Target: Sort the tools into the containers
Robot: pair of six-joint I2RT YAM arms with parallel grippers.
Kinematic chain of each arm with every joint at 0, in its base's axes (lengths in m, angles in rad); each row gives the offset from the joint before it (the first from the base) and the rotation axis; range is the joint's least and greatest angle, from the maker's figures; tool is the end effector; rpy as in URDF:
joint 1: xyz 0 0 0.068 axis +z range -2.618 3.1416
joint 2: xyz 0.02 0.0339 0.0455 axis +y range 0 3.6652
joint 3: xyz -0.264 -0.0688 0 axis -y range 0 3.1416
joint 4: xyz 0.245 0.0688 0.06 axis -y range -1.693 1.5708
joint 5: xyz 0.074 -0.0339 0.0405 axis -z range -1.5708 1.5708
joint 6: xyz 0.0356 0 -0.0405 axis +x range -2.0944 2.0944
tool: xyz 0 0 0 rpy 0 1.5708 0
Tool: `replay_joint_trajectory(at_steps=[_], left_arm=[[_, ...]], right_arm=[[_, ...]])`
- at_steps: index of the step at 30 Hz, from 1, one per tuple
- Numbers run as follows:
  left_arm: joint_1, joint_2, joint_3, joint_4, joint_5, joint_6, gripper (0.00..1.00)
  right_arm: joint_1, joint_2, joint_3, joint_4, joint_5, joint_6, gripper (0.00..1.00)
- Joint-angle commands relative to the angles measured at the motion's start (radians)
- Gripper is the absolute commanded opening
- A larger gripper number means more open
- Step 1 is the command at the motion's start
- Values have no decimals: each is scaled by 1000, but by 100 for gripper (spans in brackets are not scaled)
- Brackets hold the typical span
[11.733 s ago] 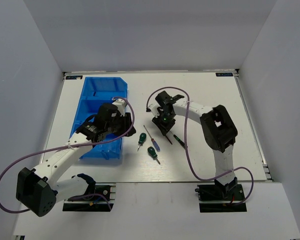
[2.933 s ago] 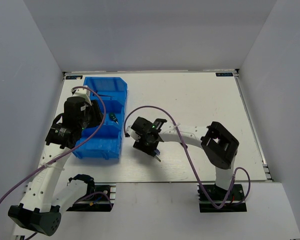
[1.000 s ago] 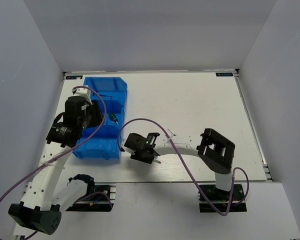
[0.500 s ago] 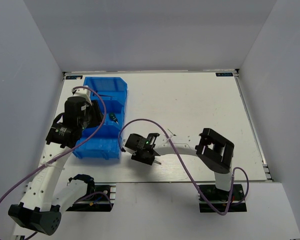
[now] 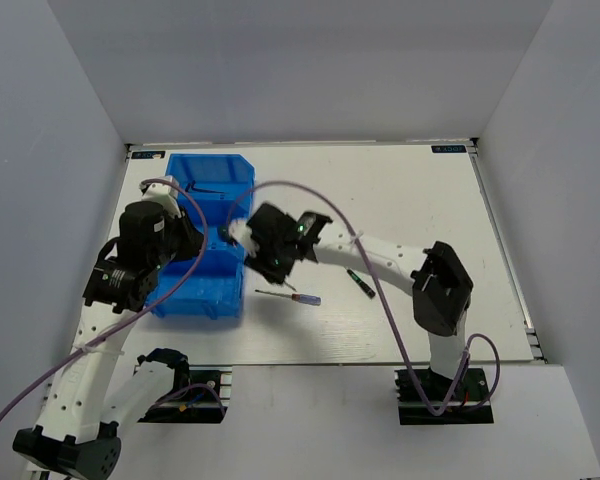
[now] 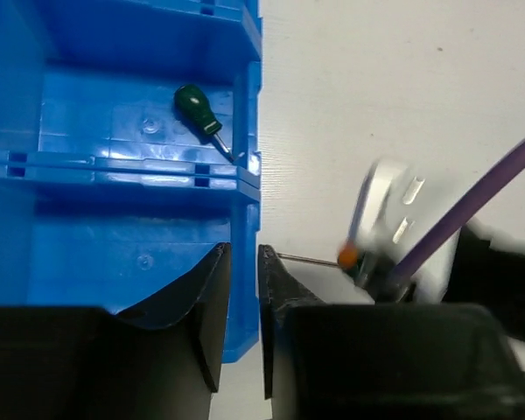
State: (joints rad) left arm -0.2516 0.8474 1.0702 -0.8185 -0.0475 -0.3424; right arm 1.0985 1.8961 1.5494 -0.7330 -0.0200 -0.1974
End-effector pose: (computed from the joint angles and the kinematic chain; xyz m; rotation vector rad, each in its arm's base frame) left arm 0.1570 -0.0386 0.3626 -0.1264 2.1765 -0.2888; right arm 0.1845 0.3626 0.2402 -1.6291 2.1410 0.3178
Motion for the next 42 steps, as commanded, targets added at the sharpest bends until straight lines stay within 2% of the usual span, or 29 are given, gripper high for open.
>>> replay_joint_trajectory(at_steps=[1,3,5,9,10,11,12,13,15,16,18,20,21,23,24,25,26,28,29,30,33,34,35,36,37,38,39,40,42], left_arm=[[3,-47,-10,39,60,5,28],[3,-47,-19,39,95,16,17],[3,-47,-19,39,124,25,13],[3,-47,-29,39,210,49,9],[3,-47,-29,39,210,49,12],[3,-47,-29,39,210,58,15],[3,-47,-29,39,210,59,22],[3,-57,-29,29,210,59,27],[3,-57,-18,16,219,59,34],[3,-57,-18,16,219,59,41],[3,-57,-18,16,247,59,46],[3,-57,-27,16,299,80,53],[3,-57,-39,16,317,80,55],[3,-33,-49,25,378,92,60],[3,-24,-58,25,402,108,62],[3,-24,-58,39,423,117,60],[-6,-9,-68,48,454,117,54],[-6,2,-82,84,480,117,25],[-6,18,-93,93,489,117,4],[-6,36,-93,116,504,117,0],[-6,74,-104,153,528,106,0],[-6,105,-114,180,543,106,0],[-6,125,-115,191,543,74,0],[-6,146,-115,202,557,59,0],[-15,169,-124,228,570,43,0],[-26,223,-124,228,561,-4,0],[-26,257,-124,228,561,-26,0],[-55,290,-115,228,526,-47,0],[-83,388,-105,220,491,-148,0]], right_arm=[[-90,40,251,32,-8,-36,0],[-117,111,305,62,2,-39,0],[-158,135,374,177,-15,-33,0],[-218,211,415,452,-245,-31,0],[-235,242,425,486,-323,-11,0],[-238,280,435,594,-383,1,0],[-247,297,477,628,-415,16,0],[-252,354,491,667,-510,56,0],[-265,392,532,861,-558,125,0],[-264,459,560,882,-578,133,0],[-253,510,737,821,-581,137,0],[-250,555,767,811,-563,121,0],[-247,546,752,849,-551,118,5],[-253,502,651,872,-510,118,39],[-250,485,623,886,-491,133,52],[-265,469,542,921,-483,138,57],[-272,425,525,922,-468,136,57],[-304,402,503,882,-440,189,57],[-316,373,509,838,-434,190,57],[-342,359,515,813,-433,250,57],[-400,290,492,670,-425,277,57],[-422,250,485,640,-408,270,53],[-443,229,460,524,-388,254,45],[-448,210,451,477,-321,203,32],[-459,149,437,384,-286,149,2],[-480,126,382,292,-250,119,0],[-489,103,350,258,-151,25,0],[-494,30,281,179,-137,-9,0],[-529,-18,180,4,-100,-68,0]])
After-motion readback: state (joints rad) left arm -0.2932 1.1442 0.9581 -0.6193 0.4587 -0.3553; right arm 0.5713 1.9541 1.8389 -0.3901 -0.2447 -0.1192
